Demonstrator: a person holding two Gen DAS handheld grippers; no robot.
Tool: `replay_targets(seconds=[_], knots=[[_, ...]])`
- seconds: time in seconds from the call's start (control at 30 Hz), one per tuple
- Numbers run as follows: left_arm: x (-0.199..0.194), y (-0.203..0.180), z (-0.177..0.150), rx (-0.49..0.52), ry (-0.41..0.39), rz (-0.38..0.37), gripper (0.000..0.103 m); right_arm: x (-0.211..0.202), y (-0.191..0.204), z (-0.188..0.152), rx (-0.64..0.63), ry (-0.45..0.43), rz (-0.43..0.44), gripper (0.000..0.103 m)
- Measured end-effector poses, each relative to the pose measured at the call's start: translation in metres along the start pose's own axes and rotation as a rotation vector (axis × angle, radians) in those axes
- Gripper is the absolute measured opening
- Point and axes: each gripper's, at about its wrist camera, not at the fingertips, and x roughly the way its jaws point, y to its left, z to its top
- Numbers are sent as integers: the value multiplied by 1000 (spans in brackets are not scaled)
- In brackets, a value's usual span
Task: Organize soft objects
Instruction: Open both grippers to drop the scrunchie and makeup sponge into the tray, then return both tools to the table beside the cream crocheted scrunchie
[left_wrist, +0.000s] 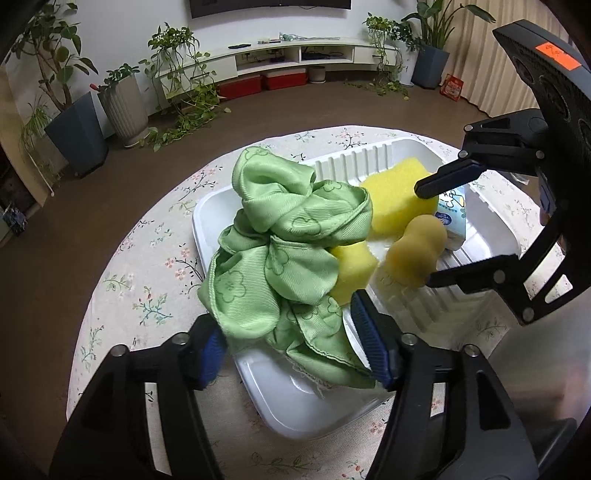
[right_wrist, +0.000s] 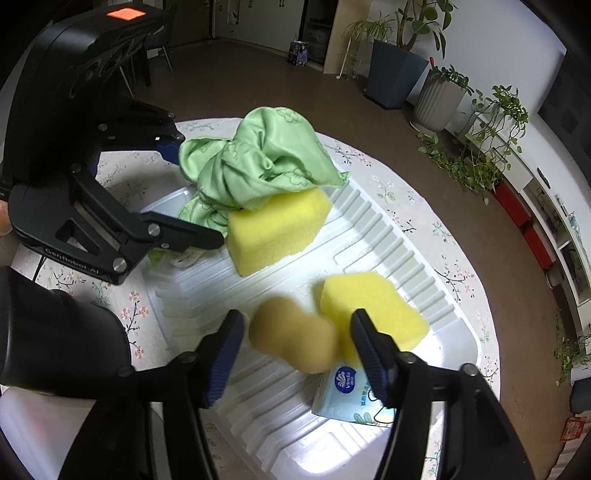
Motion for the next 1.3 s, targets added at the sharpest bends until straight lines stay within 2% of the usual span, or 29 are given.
replay_targets(seconds=[0.87,0.9,0.97,1.0,1.13,1.17,1.23,1.3], knots=[[-24,21,-17,-69,-60,43,63,-34,-21,-16,76,-106,-16,68],[-25,21,-17,-69,-62,44,64,-36,-21,-16,78,-108,-21,69],[-28,22,-17,-68,-68,45,80,-37,-23,-17,84,-111,-28,69],[-31,22,-16,-68,-76,48,83,-39,-24,-18,92,-114,-30,70],[-40,21,-15,-75,-96,43,103,-46,-27,-20,116,-129,-34,84],[-42,20,-14,-73,-105,46,103,-50,-27,-21,118,-133,-40,88],[-47,17,-11,-73,-115,62,103,-55,-26,-22,121,-145,-46,101],[-53,15,-8,-77,-132,84,103,-63,-26,-23,127,-160,-56,103]])
